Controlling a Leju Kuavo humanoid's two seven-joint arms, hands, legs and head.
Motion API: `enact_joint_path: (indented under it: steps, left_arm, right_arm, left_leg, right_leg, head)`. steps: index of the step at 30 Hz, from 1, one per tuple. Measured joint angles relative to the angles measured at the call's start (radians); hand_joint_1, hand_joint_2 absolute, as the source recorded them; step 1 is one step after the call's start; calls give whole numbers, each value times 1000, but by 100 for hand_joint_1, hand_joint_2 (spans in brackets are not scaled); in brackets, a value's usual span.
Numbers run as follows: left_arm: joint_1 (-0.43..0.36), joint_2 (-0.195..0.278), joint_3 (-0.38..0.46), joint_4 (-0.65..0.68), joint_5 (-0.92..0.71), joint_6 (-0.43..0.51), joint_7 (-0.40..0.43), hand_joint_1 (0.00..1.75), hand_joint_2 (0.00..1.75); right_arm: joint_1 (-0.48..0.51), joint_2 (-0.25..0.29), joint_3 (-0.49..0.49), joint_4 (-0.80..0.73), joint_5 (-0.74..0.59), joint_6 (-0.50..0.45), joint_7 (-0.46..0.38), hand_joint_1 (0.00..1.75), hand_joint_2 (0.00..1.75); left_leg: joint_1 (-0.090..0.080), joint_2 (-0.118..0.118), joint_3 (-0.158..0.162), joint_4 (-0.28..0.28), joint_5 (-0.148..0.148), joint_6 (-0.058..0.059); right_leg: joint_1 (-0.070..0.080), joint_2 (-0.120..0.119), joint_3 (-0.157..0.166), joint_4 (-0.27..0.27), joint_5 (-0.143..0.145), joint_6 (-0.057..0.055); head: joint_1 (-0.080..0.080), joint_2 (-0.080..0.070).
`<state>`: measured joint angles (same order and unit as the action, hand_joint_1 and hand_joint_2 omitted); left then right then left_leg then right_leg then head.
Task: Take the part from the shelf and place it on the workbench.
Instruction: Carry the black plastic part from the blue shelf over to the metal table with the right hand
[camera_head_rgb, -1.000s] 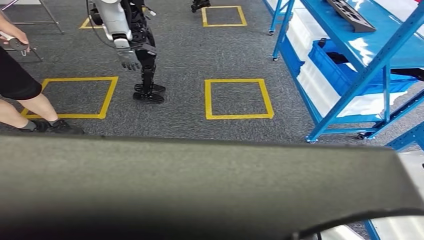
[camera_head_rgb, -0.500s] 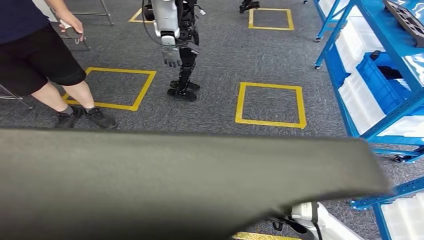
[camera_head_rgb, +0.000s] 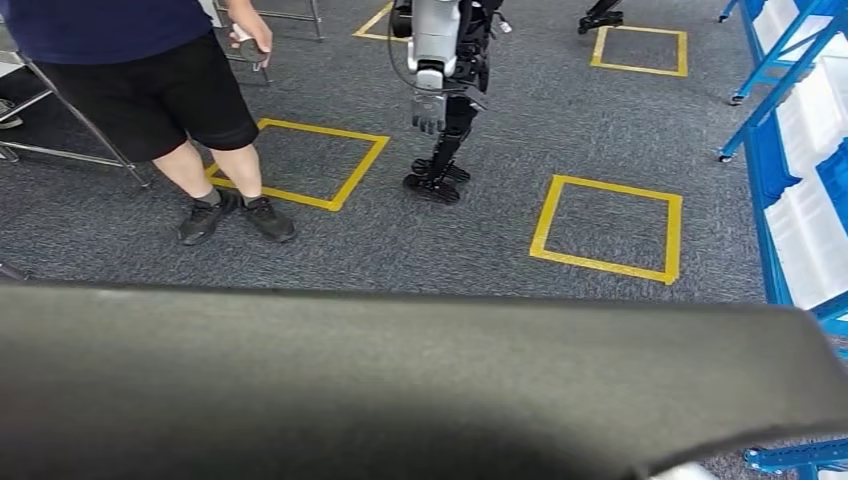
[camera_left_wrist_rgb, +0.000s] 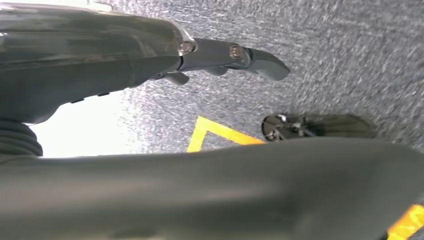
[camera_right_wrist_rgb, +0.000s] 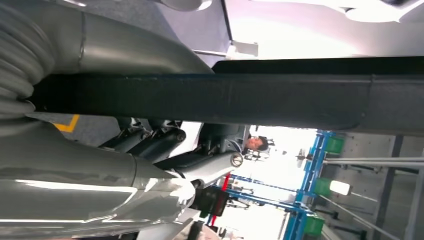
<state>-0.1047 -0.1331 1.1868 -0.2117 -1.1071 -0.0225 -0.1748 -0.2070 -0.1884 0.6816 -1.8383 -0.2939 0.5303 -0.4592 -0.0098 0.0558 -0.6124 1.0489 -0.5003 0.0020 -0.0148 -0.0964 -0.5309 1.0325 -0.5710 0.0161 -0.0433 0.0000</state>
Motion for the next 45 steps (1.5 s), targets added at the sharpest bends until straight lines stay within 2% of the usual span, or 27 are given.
enact_joint_path:
  steps: [2, 4, 6, 7, 8, 9, 11, 13, 15, 16, 17, 19, 21, 22, 24, 26, 28, 30, 32, 33, 35, 36, 38, 40, 41, 43, 45]
  left_arm:
    - [3, 3, 0, 0, 0, 0, 0, 0, 175]
    - [3, 7, 0, 0, 0, 1, -1, 0, 175]
    - [-1, 9, 0, 0, 0, 1, -1, 0, 175]
    - [-2, 9, 0, 0, 0, 1, -1, 0, 175]
    - [-2, 9, 0, 0, 0, 0, -1, 0, 175]
    - [-1, 9, 0, 0, 0, 0, 0, 0, 175]
    - [0, 9, 0, 0, 0, -1, 0, 0, 175]
    - [-2, 9, 0, 0, 0, -1, -1, 0, 175]
    - [-1, 9, 0, 0, 0, -2, -1, 0, 175]
    - [0, 10, 0, 0, 1, -2, -1, 0, 175]
    - [2, 10, 0, 0, 1, -2, -1, 0, 175]
    - [3, 10, 0, 0, 1, -3, -1, 0, 175]
    - [1, 10, 0, 0, 1, -4, -1, 0, 175]
    - [1, 10, 0, 0, 1, -4, -1, 0, 175]
    - [5, 10, 0, 0, 1, -4, -1, 0, 175]
    - [10, 10, 0, 0, 1, -4, -1, 0, 175]
    - [10, 10, 0, 0, 1, -4, -1, 0, 175]
    - [8, 10, 0, 0, 1, -4, -1, 0, 175]
    - [11, 10, 0, 0, 1, -4, 0, 0, 175]
    - [13, 11, 0, 0, 1, -4, 1, 0, 175]
    - [11, 12, 0, 0, 1, -2, 1, 0, 175]
    - [9, 12, 0, 0, 1, -2, 1, 0, 175]
    - [7, 13, 0, 0, 1, -1, 1, 0, 175]
    - [8, 13, 0, 0, 1, -1, 2, 0, 175]
    - [9, 12, 0, 0, 1, -1, 2, 0, 175]
    - [8, 12, 0, 0, 1, -2, 2, 0, 175]
    - [7, 12, 0, 0, 0, -2, 2, 0, 175]
  right_arm:
    - [-1, 2, 0, -3, 1, 0, -2, 175, 175]
    - [-1, 3, -1, -6, 1, 0, -4, 175, 175]
    - [4, 3, -2, -6, 1, 0, -4, 175, 175]
    - [8, 3, -2, -6, 1, 0, -4, 175, 175]
    - [11, 2, -2, -5, 1, 0, -4, 175, 175]
    - [13, 2, -3, -5, 1, 0, -4, 175, 175]
    - [14, 2, -3, -5, 1, 0, -4, 175, 175]
    - [14, 2, -3, -5, 1, 0, -4, 175, 175]
    - [15, 2, -3, -4, 1, 0, -4, 175, 175]
    - [15, 3, -3, -4, 1, 0, -4, 175, 175]
    - [15, 4, -3, -4, 1, 0, -4, 175, 175]
    - [15, 8, -3, -4, 1, 0, -4, 175, 175]
    - [16, 10, -3, -3, 2, 0, -4, 175, 175]
    - [18, 10, -3, -2, 2, 0, -4, 175, 175]
    - [20, 10, -3, -1, 2, 0, -4, 175, 175]
    - [20, 10, -3, -1, 2, 0, -4, 175, 175]
    - [21, 11, -3, -1, 2, 0, -4, 175, 175]
    - [22, 11, -4, -1, 2, 0, -4, 175, 175]
    - [23, 12, -4, -1, 2, 0, -5, 175, 175]
    - [24, 13, -4, -1, 3, 0, -5, 175, 175]
    - [28, 14, -6, -1, 3, -2, -8, 175, 175]
    - [33, 14, -8, -1, 4, -4, -10, 175, 175]
    - [45, 13, -9, -1, 4, -6, -12, 175, 175]
    - [53, 12, -9, 0, 5, -7, -14, 175, 175]
    - [56, 12, -10, 0, 5, -7, -14, 175, 175]
    - [59, 12, -11, 0, 6, -7, -16, 175, 175]
    - [63, 12, -14, 1, 6, -7, -20, 175, 175]
  left_leg:
    - [0, -16, 4, -6, 0, 12]
    - [4, -32, 12, -14, 2, 25]
    - [6, -50, 15, -16, 2, 33]
    - [6, -61, 16, -16, 1, 35]
    - [5, -72, 17, -16, 0, 36]
    - [5, -85, 19, -16, -1, 36]
    - [5, -112, 25, -15, -4, 34]
    - [6, -137, 25, -12, -7, 29]
    - [10, -157, 18, -11, -7, 19]
    - [12, -168, 16, -12, -6, 13]
    - [12, -167, 16, -13, -8, 8]
    - [10, -129, 2, 17, -30, -3]
    - [13, -83, -51, 124, -83, -13]
    - [16, -75, -85, 191, -108, -17]
    - [22, -70, -122, 254, -112, -23]
    - [25, -55, -83, 167, -48, -24]
    - [18, -13, -23, 44, 3, -17]
    - [7, 11, -4, 3, 6, -4]
    - [5, -4, -3, -1, 4, 9]
    - [6, -13, 0, -5, 4, 16]
    - [11, -31, 6, -11, 5, 28]
    - [11, -42, 7, -12, 5, 32]
    - [9, -64, 8, -11, 3, 37]
    - [8, -90, 13, -11, 1, 38]
    - [8, -103, 17, -11, -1, 37]
    - [8, -128, 20, -9, -5, 32]
    - [11, -149, 15, -7, -6, 23]
  right_leg:
    - [-4, -5, 10, -1, -8, 10]
    - [-7, 33, -4, 43, -41, 16]
    - [-6, 77, -65, 164, -99, 15]
    - [-5, 86, -101, 229, -121, 15]
    - [-4, 89, -129, 270, -124, 15]
    - [-3, 92, -139, 274, -107, 14]
    - [-2, 106, -108, 171, -24, 9]
    - [-4, 150, -62, 50, 33, 4]
    - [-4, 174, -47, 9, 36, 0]
    - [-4, 167, -43, 3, 35, -2]
    - [-5, 157, -40, 0, 36, -6]
    - [-8, 131, -32, -6, 36, -17]
    - [-8, 101, -27, -7, 32, -24]
    - [-7, 86, -24, -7, 29, -25]
    - [-7, 60, -18, -7, 22, -22]
    - [-8, 38, -6, -7, 12, -17]
    - [-5, 18, 7, -7, 1, -7]
    - [-2, 0, 14, -8, -7, 3]
    - [-2, -14, 23, -11, -14, 13]
    - [-4, -5, 27, -7, -21, 18]
    - [-7, 42, 3, 55, -62, 21]
    - [-7, 68, -29, 117, -91, 21]
    - [-5, 88, -103, 245, -133, 20]
    - [-5, 93, -130, 260, -100, 18]
    - [-5, 100, -117, 210, -56, 16]
    - [-7, 141, -73, 79, 21, 11]
    - [-8, 175, -50, 13, 41, 5]
  head:
    - [0, 0]
    - [1, 0]
    - [2, 0]
    - [2, 0]
    - [2, 0]
    - [2, 0]
    - [2, 0]
    - [1, 0]
    - [1, 0]
    - [1, 0]
    - [1, 0]
    - [0, 0]
    - [-1, 0]
    - [-1, 0]
    - [-1, 0]
    - [-1, 0]
    - [0, 0]
    - [0, 0]
    - [0, 0]
    - [-1, 0]
    - [0, 0]
    - [1, 0]
    - [1, 0]
    - [1, 0]
    - [1, 0]
    - [1, 0]
    - [1, 0]
